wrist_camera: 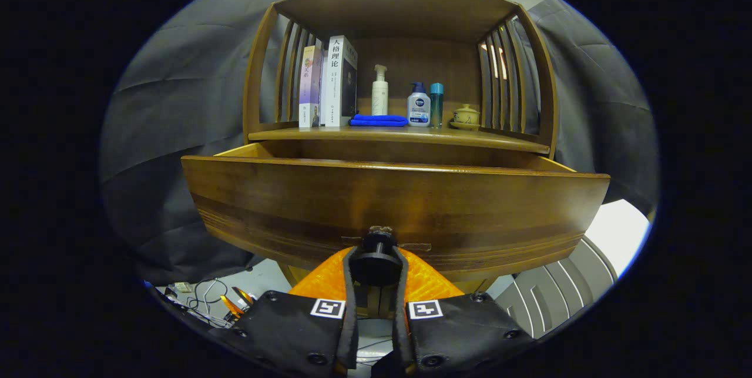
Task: Pull open the drawer, take out the items inside it, and place them on the countertop above the cabinet.
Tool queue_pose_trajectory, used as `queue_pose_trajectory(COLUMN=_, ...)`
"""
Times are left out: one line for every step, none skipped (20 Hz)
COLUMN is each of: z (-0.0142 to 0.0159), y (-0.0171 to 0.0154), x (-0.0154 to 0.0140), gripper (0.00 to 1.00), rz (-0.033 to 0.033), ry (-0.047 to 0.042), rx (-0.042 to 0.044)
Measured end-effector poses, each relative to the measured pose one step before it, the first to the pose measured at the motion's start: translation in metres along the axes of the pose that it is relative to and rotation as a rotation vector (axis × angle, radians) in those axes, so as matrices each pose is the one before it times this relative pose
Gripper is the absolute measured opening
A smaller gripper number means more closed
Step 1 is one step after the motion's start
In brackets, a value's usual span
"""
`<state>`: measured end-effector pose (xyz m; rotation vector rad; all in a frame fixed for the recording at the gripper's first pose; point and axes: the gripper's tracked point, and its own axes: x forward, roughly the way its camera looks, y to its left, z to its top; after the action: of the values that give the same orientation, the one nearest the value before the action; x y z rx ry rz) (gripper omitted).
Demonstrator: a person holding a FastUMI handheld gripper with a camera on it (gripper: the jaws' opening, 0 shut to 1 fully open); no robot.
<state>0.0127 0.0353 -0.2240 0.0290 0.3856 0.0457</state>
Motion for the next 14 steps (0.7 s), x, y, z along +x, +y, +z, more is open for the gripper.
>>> queue_pose_trajectory(z=-0.00651, y=0.00032, x=-0.00616, gripper=0.25, rz=0.00379, ry=0.015, rx=-0.00258)
queue_pose_trajectory(z=0.00046, y=0.00091, x=-0.01067, gripper=0.25, rz=-0.00004, ry=-0.01748, rx=-0.00243)
queue_pose_trajectory(z=-0.00497, y=0.00043, x=-0.00432, gripper=0.25, rz=0.00326, ry=0.01374, rx=-0.00603)
queue_pose_trajectory(z=0.00073, y=0.00042, x=-0.00332, gripper=0.25, rz=0.00224, ry=-0.00787, rx=-0.00353)
queue_pose_trajectory(z=-0.00295, y=0.00062, x=-0.00275, gripper=0.25, rz=0.00398, ry=0.00842, rx=-0.00356)
queue_pose_trajectory(z=0.00062, y=0.00034, x=-0.00324, gripper=0.25, rz=0.00171, ry=-0.00627, rx=-0.00125)
queue_pose_trajectory(z=-0.00166, y=0.00019, x=-0.00185, gripper=0.25, rz=0.00144, ry=0.00952, rx=-0.00211)
queue_pose_trajectory(z=-0.00086, y=0.00081, x=-0.00268, gripper=0.25, rz=0.00189, ry=-0.00186, rx=0.00168)
queue_pose_trajectory(z=-0.00198, y=0.0005, x=-0.00246, gripper=0.25, rz=0.00124, ry=0.00525, rx=-0.00017)
queue_pose_trajectory(z=-0.00066, y=0.00051, x=-0.00313, gripper=0.25, rz=0.00182, ry=-0.00041, rx=-0.00198)
queue_pose_trajectory(z=-0.00114, y=0.00046, x=-0.00335, gripper=0.25, rz=0.00032, ry=0.00318, rx=-0.0016)
queue_pose_trajectory(z=-0.00165, y=0.00081, x=-0.0027, gripper=0.25, rz=0.00124, ry=-0.00061, rx=-0.00303)
queue_pose_trajectory(z=-0.00127, y=0.00096, x=-0.00292, gripper=0.25, rz=0.00226, ry=0.00117, rx=-0.00242)
queue_pose_trajectory(z=-0.00084, y=0.00183, x=-0.00209, gripper=0.25, rz=0.00235, ry=0.00008, rx=-0.00159)
